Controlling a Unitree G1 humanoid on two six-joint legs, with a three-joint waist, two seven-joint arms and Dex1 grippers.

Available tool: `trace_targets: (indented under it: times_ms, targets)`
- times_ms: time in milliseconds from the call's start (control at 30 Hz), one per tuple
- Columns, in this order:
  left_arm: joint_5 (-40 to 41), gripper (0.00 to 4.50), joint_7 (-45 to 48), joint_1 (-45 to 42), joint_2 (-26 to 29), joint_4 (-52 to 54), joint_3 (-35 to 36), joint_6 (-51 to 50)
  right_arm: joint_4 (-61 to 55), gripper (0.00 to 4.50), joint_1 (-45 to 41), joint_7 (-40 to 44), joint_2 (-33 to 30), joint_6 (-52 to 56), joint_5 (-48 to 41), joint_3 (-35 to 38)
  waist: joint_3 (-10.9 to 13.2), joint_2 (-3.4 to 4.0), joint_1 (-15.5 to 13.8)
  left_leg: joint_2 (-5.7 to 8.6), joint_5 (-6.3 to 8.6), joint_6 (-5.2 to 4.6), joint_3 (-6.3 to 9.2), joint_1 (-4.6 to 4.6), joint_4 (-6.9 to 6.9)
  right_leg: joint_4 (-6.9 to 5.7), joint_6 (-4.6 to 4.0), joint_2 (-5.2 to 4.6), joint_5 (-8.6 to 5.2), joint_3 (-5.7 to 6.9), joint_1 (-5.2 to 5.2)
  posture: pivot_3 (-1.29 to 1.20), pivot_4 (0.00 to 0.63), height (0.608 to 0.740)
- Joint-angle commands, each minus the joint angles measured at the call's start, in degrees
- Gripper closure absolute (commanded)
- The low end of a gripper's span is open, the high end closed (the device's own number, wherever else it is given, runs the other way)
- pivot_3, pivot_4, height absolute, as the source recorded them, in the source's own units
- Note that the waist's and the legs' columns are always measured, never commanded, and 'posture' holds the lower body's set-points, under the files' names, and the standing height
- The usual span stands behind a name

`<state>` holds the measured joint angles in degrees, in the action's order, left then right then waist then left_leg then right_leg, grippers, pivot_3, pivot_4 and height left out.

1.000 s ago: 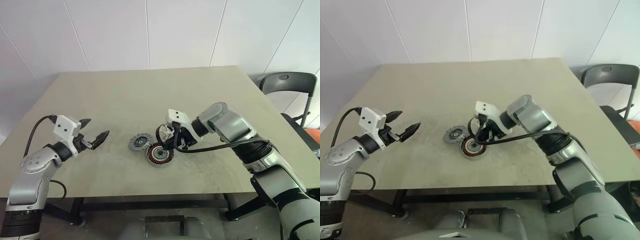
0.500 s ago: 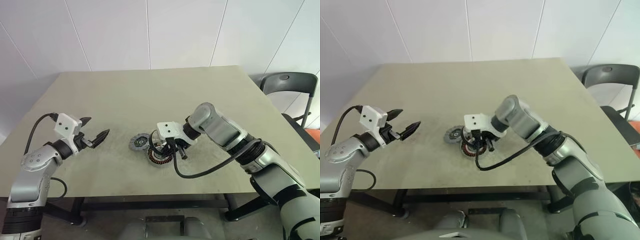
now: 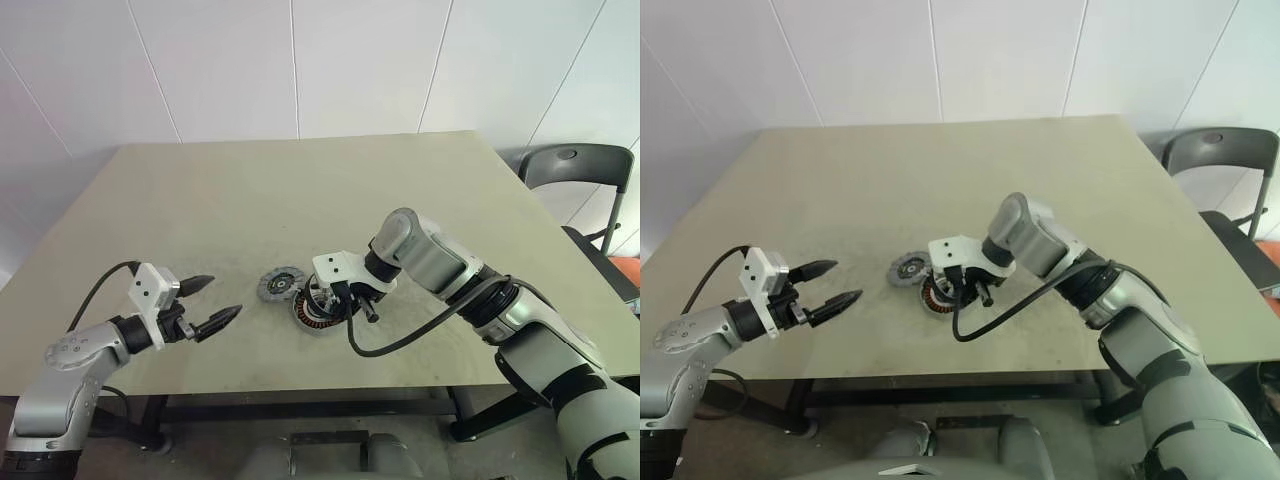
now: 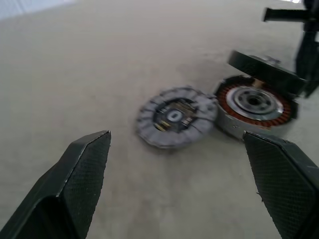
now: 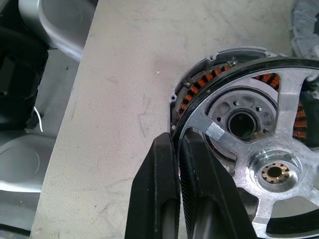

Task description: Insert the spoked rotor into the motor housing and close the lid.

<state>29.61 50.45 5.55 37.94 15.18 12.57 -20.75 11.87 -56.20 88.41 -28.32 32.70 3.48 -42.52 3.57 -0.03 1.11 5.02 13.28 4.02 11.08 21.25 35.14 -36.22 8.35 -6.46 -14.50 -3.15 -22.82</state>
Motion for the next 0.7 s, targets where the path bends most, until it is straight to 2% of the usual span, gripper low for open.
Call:
trace_targets:
  times_ms: [33,567,700]
  targets:
    - [2.6,0.00,3.6,0.7,0.9,2.5,0.2,0.2,-0.1,4.45,-2.1,1.2,1.1,-0.8,0.7,0.0,0.0,0.00,0.0,0.00,0.00,0.00,-0.01,0.00,0.01,0.00,0.00,0.00,0.00,0.00,0.01,0.00,0.000,0.740]
    - [0.8,0.00,4.9,0.6,1.6,1.9,-1.0,0.8,1.7,4.45,-3.4,2.9,3.6,-1.0,2.5,-0.8,0.0,0.01,0.0,0.00,0.00,0.00,0.00,0.00,-0.02,0.00,0.00,0.00,0.00,0.00,-0.04,0.00,0.000,0.740]
    - [0.3,0.00,4.9,0.5,1.5,1.2,-0.9,1.4,2.3,3.42,-4.2,2.8,3.8,-1.5,2.6,-0.1,0.0,0.01,0.0,0.00,0.00,0.00,0.00,0.00,-0.02,0.00,0.00,0.00,0.00,0.00,-0.04,0.00,0.000,0.740]
